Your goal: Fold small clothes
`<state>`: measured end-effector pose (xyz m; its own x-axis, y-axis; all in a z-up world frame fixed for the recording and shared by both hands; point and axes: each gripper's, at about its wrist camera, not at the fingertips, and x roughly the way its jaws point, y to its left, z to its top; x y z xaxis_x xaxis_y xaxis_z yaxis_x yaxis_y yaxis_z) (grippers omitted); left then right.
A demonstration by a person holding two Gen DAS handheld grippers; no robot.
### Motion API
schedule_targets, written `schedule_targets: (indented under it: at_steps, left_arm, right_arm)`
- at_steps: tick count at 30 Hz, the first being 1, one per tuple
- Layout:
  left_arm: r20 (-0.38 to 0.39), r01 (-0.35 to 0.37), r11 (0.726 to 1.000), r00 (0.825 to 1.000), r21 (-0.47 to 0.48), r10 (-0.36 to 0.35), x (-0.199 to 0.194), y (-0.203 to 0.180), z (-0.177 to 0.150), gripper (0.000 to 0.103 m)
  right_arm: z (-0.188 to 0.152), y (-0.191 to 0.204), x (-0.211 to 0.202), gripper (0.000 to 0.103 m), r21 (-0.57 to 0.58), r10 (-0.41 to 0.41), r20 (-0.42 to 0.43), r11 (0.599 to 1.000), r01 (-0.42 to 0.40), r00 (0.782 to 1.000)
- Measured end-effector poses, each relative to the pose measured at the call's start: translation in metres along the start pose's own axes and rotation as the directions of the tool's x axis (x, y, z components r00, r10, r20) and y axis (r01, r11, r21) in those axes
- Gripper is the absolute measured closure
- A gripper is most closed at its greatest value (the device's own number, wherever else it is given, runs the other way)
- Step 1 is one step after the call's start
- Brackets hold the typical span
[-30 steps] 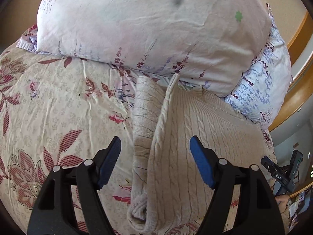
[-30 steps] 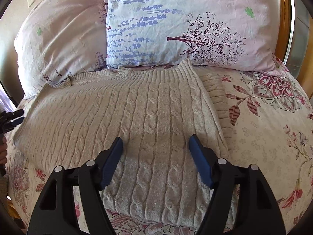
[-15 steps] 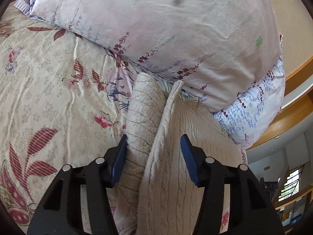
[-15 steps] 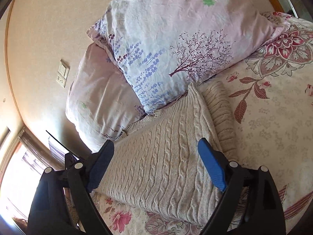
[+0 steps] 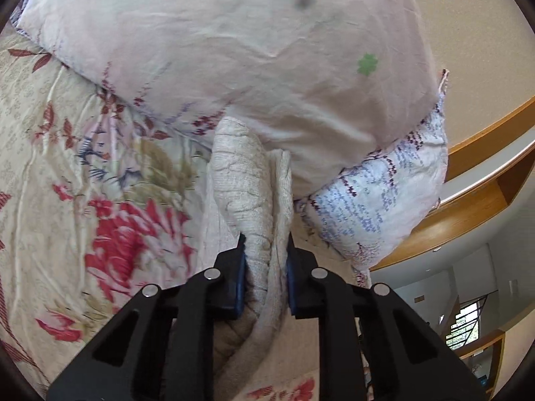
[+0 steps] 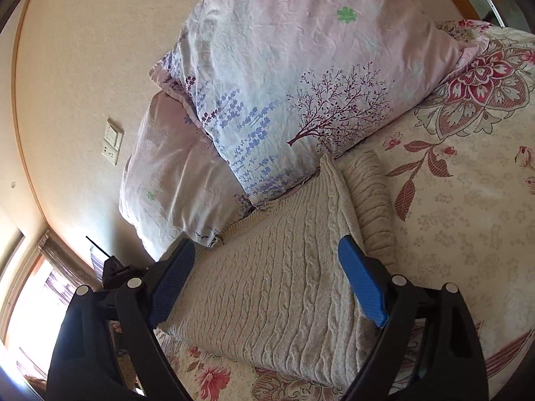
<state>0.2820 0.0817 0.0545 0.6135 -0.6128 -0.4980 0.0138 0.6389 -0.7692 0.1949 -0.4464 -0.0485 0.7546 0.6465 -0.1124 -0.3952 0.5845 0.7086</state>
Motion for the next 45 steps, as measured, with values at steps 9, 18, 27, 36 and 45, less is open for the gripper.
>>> schedule_targets:
  at_steps: [9,18,27,36,45]
  left_arm:
    - [-0.097,0.185,0.982,0.979,0.043,-0.180,0.090,-0.125,-0.041,0.086]
    - [-0.334,0.187,0.982,0.927,0.017,-0.171,0.212,-0.167,-0.131,0.087]
    - [-0.314,0.251,0.968,0.918,-0.012,-0.242,0.218,-0.183,-0.136,0.086]
    - [-0.382,0.380,0.925,0.854,-0.004,-0.353,0.187,-0.188,-0.129,0.058]
    - [-0.164,0.006,0.947,0.985,0.322,0.049,0.089,-0.128,-0.083,0.028]
  right_arm:
    - [0.004,0.001,-0.018,0.014,-0.027,-0.047,0.092,0.998,0.049,0.995]
    - [0.008,-0.013,-0.024,0.014,0.038,-0.064,0.131,0.998,0.059,0.989]
    - [0.009,-0.021,-0.025,0.014,0.075,-0.068,0.140,0.996,0.057,0.988]
    - [0.009,-0.050,-0.031,0.014,0.224,-0.028,0.156,0.975,-0.007,0.987]
    - [0.015,-0.043,-0.032,0.014,0.252,-0.145,0.024,0.958,0.135,0.989]
